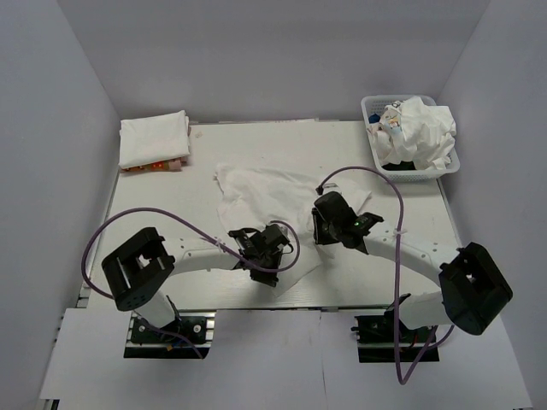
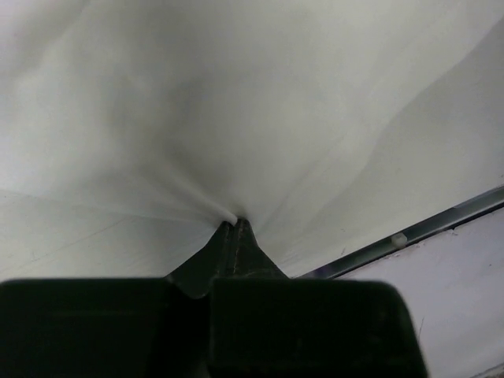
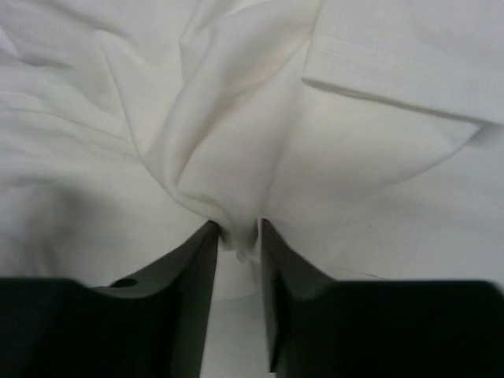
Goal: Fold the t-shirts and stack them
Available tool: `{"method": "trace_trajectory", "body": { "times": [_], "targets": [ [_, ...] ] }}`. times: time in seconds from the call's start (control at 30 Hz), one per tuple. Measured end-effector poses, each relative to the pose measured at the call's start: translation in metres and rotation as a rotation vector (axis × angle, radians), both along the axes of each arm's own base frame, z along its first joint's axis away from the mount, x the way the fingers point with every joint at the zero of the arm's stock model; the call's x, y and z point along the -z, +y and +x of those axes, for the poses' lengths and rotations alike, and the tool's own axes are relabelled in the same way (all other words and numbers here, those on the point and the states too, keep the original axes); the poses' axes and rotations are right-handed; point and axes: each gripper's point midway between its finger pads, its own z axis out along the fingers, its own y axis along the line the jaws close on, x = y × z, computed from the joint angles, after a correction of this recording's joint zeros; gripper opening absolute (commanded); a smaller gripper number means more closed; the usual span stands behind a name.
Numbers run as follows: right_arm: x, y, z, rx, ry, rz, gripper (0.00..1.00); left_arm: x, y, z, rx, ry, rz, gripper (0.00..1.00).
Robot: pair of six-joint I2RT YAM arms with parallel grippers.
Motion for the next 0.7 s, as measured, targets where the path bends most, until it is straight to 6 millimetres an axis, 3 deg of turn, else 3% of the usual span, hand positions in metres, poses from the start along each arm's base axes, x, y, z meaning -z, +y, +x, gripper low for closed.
{"method": "trace_trajectory", "body": {
  "times": [0.03,0.17,0.23,0.33,0.43,0.57,0.7],
  "targets": [
    [0.001,-0.001,-0.001,0.002,0.004,-0.002,0.51,0.000,-0.001,0.000,0.002,-0.009,0.004,0.00],
    [0.009,-0.005,-0.008,0.001,0.030,-0.011,0.51,-0.007,0.000,0.006,-0.040,-0.065,0.014,0.00],
    [0.011,-0.010,-0.012,0.004,0.040,-0.014,0.51,-0.008,0.020,0.013,-0.077,-0.135,0.077,0.00],
    [0.009,-0.017,-0.019,0.010,0.033,-0.008,0.60,-0.011,0.061,0.022,-0.145,-0.224,0.204,0.00],
    [0.004,-0.019,-0.020,0.003,0.016,0.000,0.64,-0.027,0.092,0.034,-0.223,-0.319,0.288,0.00],
    [0.006,-0.019,-0.020,-0.023,0.012,-0.016,0.66,-0.056,0.113,0.046,-0.303,-0.426,0.311,0.00],
    [0.021,-0.024,-0.020,-0.026,0.043,-0.067,0.66,-0.084,0.127,0.055,-0.374,-0.512,0.300,0.00]
  ]
}}
